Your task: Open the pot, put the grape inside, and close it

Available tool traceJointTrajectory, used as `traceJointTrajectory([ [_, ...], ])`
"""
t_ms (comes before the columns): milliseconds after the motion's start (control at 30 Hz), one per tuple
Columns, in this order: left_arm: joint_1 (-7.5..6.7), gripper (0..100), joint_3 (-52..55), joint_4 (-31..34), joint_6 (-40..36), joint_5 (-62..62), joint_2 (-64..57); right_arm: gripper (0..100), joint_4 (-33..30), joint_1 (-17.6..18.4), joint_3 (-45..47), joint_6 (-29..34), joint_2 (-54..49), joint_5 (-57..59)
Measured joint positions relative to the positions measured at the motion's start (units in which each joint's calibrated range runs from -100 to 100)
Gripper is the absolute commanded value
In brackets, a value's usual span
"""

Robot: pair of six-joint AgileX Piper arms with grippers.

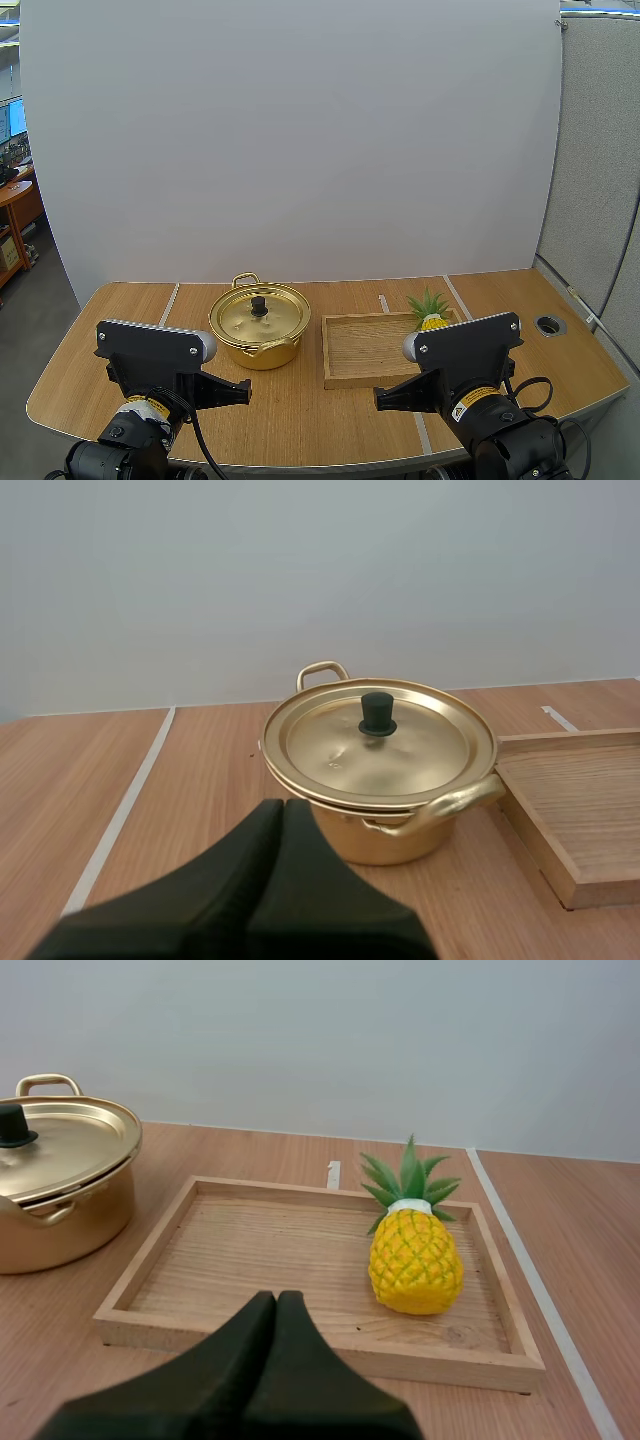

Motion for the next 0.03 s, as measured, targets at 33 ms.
traceJointTrajectory([
  [33, 0.0, 0, 0.0, 0.0, 0.0, 0.0, 0.0, 0, 0.0, 0.0, 0.0, 0.0, 0.0, 0.0],
])
